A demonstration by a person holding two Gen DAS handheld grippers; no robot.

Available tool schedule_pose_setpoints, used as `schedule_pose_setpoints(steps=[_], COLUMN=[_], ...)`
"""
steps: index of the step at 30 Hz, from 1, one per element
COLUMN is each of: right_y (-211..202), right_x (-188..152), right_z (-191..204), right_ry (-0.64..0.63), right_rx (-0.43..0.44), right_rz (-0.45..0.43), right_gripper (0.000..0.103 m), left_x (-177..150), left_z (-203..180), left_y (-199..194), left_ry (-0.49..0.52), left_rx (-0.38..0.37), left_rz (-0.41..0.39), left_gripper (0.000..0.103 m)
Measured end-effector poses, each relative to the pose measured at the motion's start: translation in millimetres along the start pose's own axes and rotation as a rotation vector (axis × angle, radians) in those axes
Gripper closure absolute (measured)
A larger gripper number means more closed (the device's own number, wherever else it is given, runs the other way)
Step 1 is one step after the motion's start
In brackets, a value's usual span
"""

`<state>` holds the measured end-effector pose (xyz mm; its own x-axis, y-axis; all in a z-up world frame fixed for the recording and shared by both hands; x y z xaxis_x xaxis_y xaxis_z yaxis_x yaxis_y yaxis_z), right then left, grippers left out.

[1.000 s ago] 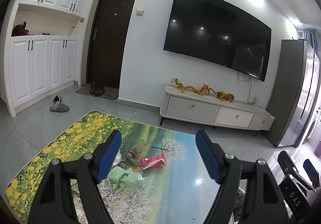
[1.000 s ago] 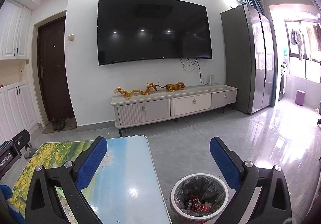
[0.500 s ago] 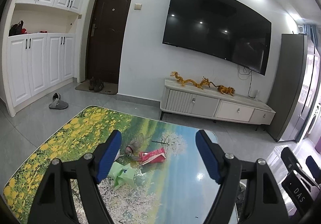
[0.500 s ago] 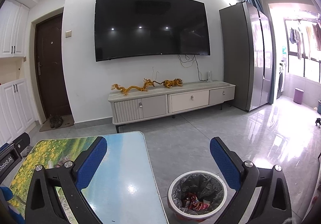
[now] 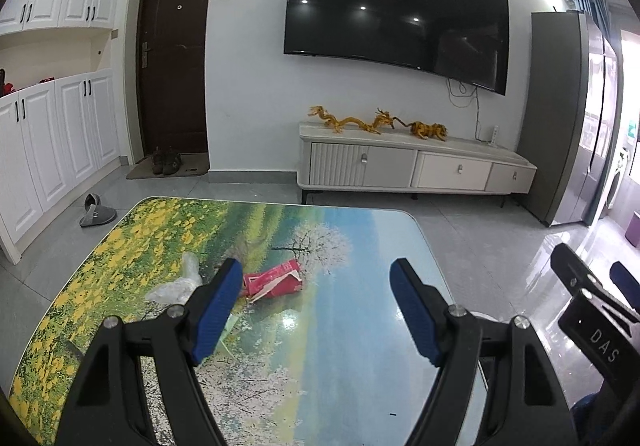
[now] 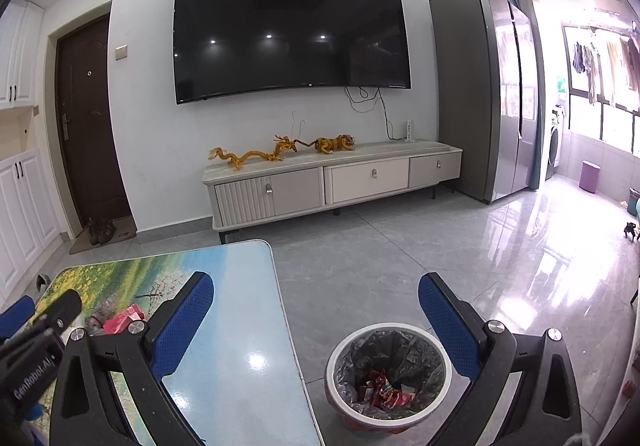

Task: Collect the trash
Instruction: 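Move both tools back over the remaining wrappers on the table, then grasp the red tissue box with the right gripper while the left grasps the green bag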

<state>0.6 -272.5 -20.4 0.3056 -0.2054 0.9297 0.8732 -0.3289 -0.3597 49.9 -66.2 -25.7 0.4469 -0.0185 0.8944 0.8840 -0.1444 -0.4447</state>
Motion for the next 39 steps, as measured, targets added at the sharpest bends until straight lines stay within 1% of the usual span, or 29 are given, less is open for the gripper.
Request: schedule_pose_setpoints(steps=[4,9,15,20,22,24,26,28,36,39], right_y=[7,17,25,38,45,54,62,68,87,92], right_x=[-3,-9,-15,-22,-30,-38,-46,-52,-66,-72], right_z=[-5,-4,16,34,41,48,57,65,99,112], right_ry=[0.005,0.004,-0.024,-0.047,-0.048,-0.052,-0.064,-0.075,-0.112,-0.126], right_rx=[-0.016,-0.014,0.053,0.123,0.149,0.175,0.201,0.226,0.322,0.362], right_rz=[0.011,0.038,0.062,0.098,0.125,0.158,0.183,0.205,0.274,0.298], right_gripper=[0.000,0.000,0.000,0.000,0.000,0.000,0.000,0.000,0.000,0.000], left_x=[-8,-11,-16,-37,-46,-52,-56,-60,-71,-75], left_z=[-6,7,49,86,96,103,110,115,122,125], left_y=[11,20,20,27,32,37,43,49,69,77], left_ry=[0.021,0.004,-0.041,-0.075,-0.091,-0.109,-0.118,-0.128,-0.126,-0.125], left_rx=[-0.012,-0.008,0.018,0.040,0.032,0.014,0.025,0.019,-0.003,0.005], left_rz=[0.021,0.034,0.033,0.084,0.116,0.144,0.161,0.178,0.201,0.216], left_gripper=[0.028,0.028,0.028,0.028,0.028,0.028,0.028,0.028,0.028,0.028])
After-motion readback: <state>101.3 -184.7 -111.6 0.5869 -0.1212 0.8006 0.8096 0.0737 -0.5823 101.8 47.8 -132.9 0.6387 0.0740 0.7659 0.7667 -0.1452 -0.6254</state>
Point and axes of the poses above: each gripper's, at about its wrist camera, not at the fingertips, and y roughly the way its jaws point, z to its left, x to its top, the point moved 8 cm from there along y, roughly the way its jaws point, and after that the axes turned 2 degrees about -z, right-handed, at the moved point
